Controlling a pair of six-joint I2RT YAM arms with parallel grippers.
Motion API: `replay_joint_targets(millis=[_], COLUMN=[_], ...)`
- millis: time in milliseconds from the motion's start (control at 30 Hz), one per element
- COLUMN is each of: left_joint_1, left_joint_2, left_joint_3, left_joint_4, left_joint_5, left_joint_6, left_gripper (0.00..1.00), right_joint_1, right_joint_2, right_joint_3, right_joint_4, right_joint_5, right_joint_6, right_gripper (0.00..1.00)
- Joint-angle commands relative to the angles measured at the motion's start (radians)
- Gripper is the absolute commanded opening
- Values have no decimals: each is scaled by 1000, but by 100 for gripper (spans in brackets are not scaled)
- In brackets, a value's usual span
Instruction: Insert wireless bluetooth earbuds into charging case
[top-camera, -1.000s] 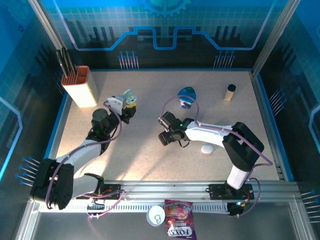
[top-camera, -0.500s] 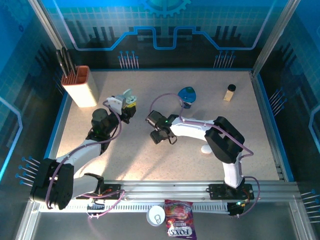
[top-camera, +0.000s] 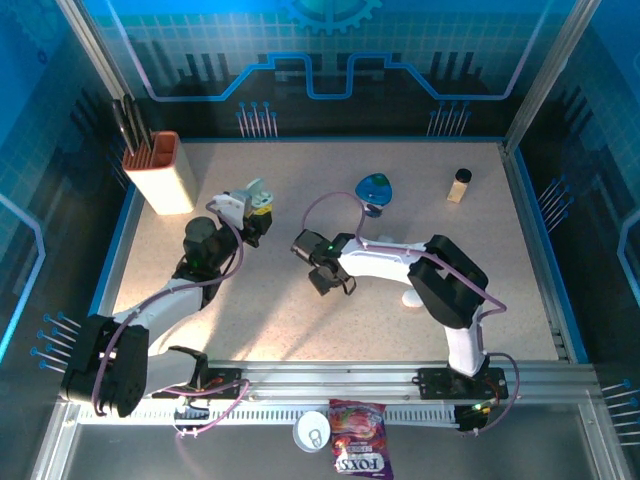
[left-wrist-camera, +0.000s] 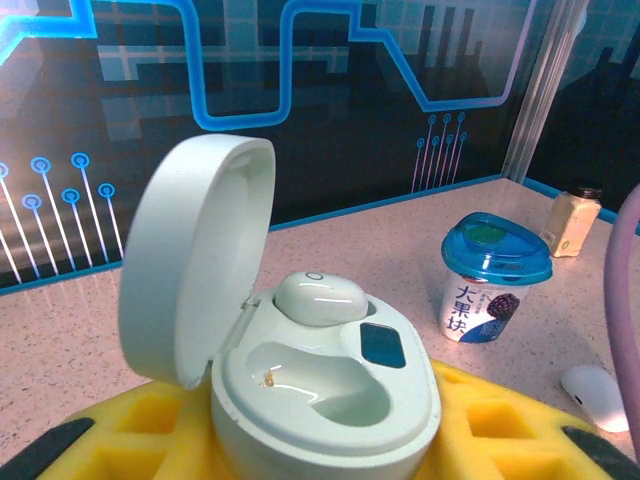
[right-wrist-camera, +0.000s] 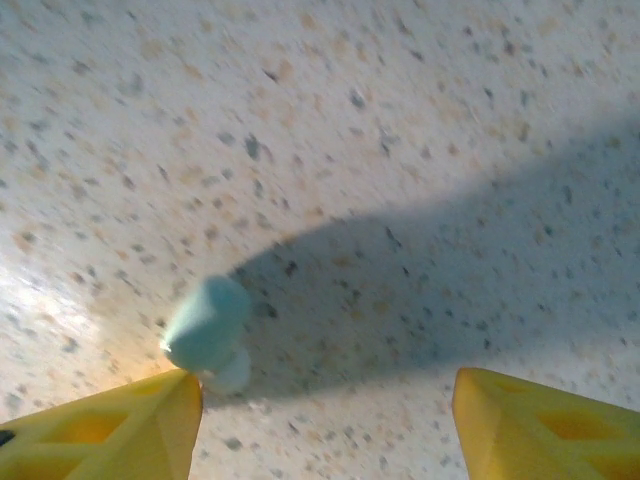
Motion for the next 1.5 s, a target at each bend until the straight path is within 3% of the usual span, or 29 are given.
replay_joint_targets(millis=[0,133,333,500,767,967,1233,1467], left_joint_1=[12,11,11,11,13,13,13,13], left_joint_2=[4,4,4,6,-5,8,21,15], left_joint_3=[8,7,-2,-1,-4,-4,-5,-6], left_joint_4=[42,48,60,60,50,62,73,70], left_joint_5=[21,26,13,11,7,10,17,17], left_joint_6=[-26,-35,-35,-34,-25,-32,-41,-43], left_gripper=[39,39,39,39,39,39,39,39], right_joint_1=[-12,-15,0,-2,-14,-15,-13,11], right_joint_2=[-40,-54,-119,-72,48,51,32,108], right_joint_3=[-16,-27,-68,-29,74,75,69,183], right_joint_4=[-74,-65,88,137,9,-29,-52,-120], right_joint_5=[57,55,-64,-127,-1,7,59,101], right_joint_6=[41,49,8,23,52,38,10,-16], right_gripper=[68,67,67,67,60,53,53,51])
